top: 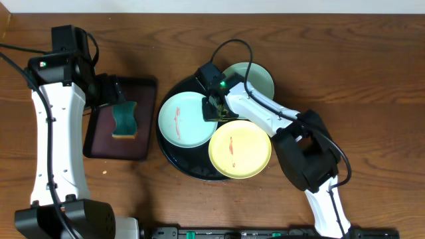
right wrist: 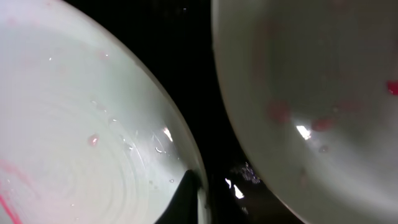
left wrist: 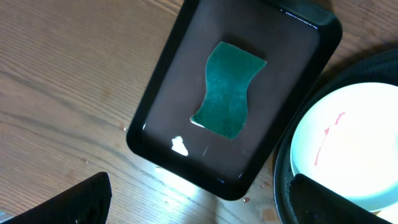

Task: Clean dirty plates on tray and stack at the side
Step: 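Grasp the rim of the upper pale green plate with the right gripper, then grasp the green sponge from the black tray with the left gripper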

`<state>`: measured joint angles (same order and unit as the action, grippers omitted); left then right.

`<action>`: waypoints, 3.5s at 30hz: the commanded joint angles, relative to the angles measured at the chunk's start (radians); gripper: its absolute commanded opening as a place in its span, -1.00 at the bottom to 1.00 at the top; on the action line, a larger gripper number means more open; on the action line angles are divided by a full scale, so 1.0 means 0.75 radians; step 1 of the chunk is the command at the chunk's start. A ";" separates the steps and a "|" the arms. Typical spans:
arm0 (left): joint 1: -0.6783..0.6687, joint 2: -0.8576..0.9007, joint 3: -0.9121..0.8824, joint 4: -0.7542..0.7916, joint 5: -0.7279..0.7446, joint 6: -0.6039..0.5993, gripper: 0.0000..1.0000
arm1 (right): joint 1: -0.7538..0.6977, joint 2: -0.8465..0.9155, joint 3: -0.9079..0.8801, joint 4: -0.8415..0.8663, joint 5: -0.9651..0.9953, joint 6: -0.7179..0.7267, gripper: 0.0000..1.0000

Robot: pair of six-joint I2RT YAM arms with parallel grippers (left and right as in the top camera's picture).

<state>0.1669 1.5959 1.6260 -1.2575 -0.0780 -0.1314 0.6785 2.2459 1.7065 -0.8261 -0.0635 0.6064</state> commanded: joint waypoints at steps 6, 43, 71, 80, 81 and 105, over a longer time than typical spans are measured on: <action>0.004 0.107 -0.013 -0.008 -0.007 0.000 0.75 | 0.013 0.036 -0.008 -0.001 -0.013 0.001 -0.98; 0.084 0.582 -0.362 0.556 0.165 0.180 0.41 | 0.013 0.036 -0.008 0.002 -0.032 -0.082 -0.91; 0.084 0.443 -0.238 0.461 0.165 0.063 -0.86 | 0.013 0.036 -0.008 0.009 -0.032 -0.082 -0.97; 0.084 0.177 -0.238 0.415 0.179 0.042 -0.86 | 0.013 0.035 -0.008 0.008 -0.032 -0.082 -0.98; 0.084 0.161 -0.238 0.409 0.180 0.041 -0.85 | 0.013 0.036 -0.008 0.008 -0.032 -0.082 -0.97; 0.083 0.154 -0.260 0.390 0.180 0.027 -0.86 | 0.013 0.036 -0.008 0.015 -0.032 -0.082 -0.98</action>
<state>0.2256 1.7111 1.4258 -0.9623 0.0574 -0.1009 0.6762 2.2452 1.7065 -0.8223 -0.0704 0.5587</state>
